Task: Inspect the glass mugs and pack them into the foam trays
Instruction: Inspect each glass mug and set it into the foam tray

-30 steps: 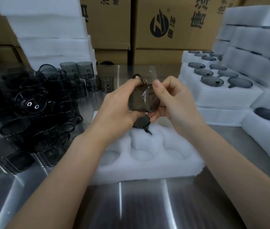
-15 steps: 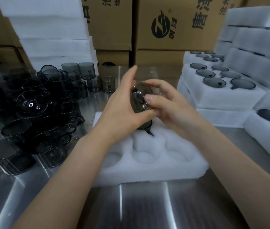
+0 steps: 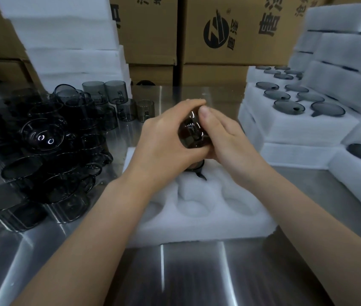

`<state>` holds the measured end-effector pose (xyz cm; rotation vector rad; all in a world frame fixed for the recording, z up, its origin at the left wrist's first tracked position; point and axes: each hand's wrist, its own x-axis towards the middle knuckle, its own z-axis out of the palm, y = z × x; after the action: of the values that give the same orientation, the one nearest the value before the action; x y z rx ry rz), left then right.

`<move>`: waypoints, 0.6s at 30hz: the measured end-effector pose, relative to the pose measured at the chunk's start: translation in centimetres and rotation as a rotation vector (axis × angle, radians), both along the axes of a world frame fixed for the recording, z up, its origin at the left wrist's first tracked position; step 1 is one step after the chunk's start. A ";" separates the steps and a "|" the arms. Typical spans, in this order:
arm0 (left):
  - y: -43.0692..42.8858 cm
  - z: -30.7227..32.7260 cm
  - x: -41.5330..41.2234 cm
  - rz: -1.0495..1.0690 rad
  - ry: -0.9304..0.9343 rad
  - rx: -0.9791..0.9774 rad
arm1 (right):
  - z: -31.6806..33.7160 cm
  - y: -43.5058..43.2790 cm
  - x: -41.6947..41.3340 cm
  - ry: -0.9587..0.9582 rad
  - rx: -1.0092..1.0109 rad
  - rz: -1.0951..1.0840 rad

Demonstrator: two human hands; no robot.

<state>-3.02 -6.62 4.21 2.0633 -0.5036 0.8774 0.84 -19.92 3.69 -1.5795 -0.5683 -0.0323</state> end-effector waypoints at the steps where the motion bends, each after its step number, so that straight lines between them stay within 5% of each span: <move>1: 0.0 0.0 0.0 0.006 -0.015 0.002 | 0.0 0.0 -0.1 0.021 0.039 0.030; 18: 0.1 -0.1 0.3 -0.065 -0.078 0.061 | 0.4 -0.6 0.8 0.494 0.432 0.483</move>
<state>-2.70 -6.52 4.11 2.0616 -0.6434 0.9170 1.65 -20.50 4.12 -0.9501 -0.4938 0.5503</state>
